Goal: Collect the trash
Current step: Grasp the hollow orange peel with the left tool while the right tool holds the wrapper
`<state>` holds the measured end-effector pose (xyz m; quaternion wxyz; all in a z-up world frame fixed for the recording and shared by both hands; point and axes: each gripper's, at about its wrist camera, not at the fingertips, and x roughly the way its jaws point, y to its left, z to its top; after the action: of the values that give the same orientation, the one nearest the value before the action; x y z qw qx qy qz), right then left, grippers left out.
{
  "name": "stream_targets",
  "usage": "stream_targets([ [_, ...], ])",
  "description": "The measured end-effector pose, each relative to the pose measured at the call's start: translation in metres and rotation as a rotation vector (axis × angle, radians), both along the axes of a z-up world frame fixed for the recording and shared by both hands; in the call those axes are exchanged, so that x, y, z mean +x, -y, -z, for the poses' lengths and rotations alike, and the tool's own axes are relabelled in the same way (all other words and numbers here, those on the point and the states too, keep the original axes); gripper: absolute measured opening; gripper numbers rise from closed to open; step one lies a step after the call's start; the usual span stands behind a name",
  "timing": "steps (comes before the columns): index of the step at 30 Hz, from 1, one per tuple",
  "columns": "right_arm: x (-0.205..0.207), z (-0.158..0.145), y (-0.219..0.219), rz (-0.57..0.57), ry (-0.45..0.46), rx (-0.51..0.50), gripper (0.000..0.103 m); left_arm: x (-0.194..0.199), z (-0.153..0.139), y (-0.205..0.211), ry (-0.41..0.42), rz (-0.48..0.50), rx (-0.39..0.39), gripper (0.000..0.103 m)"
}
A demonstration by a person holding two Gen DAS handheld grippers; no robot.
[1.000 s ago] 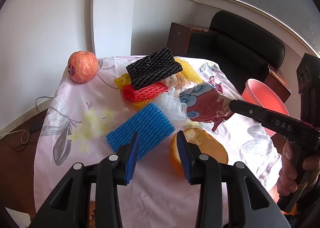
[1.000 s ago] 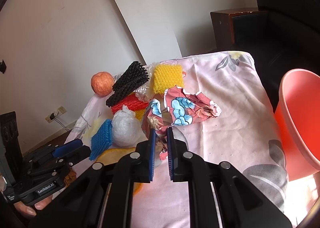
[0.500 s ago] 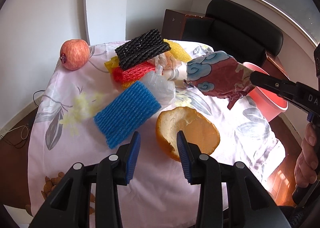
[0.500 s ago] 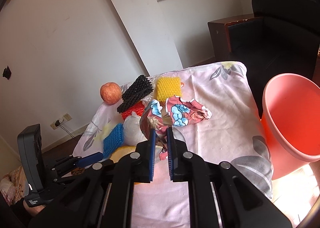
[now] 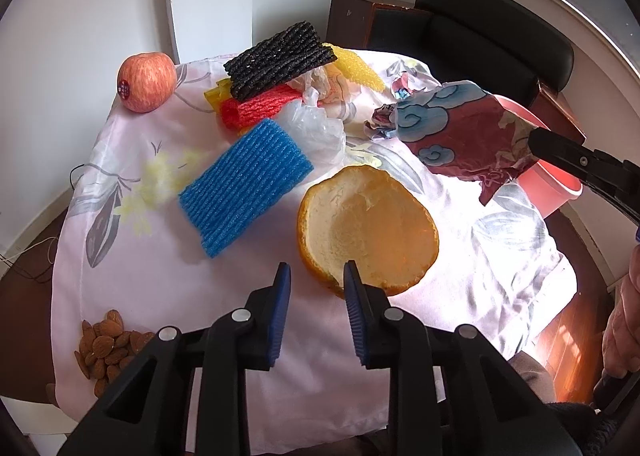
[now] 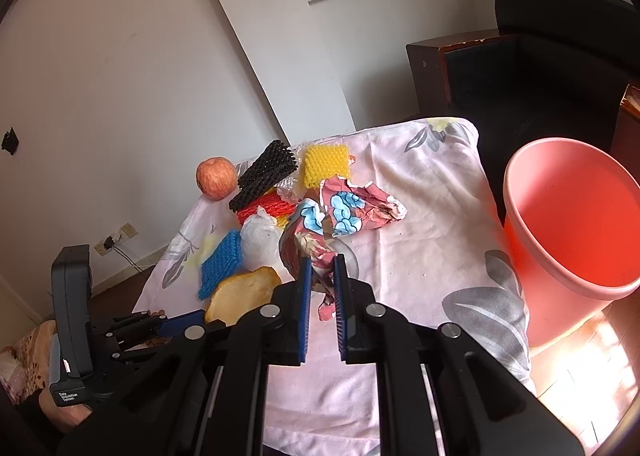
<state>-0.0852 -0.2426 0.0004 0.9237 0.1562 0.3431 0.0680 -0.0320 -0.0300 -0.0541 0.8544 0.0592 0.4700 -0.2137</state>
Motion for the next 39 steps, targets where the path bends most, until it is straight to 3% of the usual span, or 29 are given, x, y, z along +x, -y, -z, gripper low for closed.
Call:
stream_targets([
  [23, -0.012, 0.016, 0.012, 0.031, -0.041, -0.026, 0.011, -0.001, 0.001, 0.018, 0.038, -0.002, 0.052, 0.018],
  [33, -0.015, 0.012, 0.015, 0.044, -0.025, -0.019, 0.011, -0.003, -0.009, 0.020, 0.099, -0.020, 0.051, 0.007],
  [39, -0.018, 0.009, 0.020, 0.058, -0.016, -0.009, 0.011, 0.002, -0.021, 0.024, 0.130, -0.022, 0.044, 0.006],
])
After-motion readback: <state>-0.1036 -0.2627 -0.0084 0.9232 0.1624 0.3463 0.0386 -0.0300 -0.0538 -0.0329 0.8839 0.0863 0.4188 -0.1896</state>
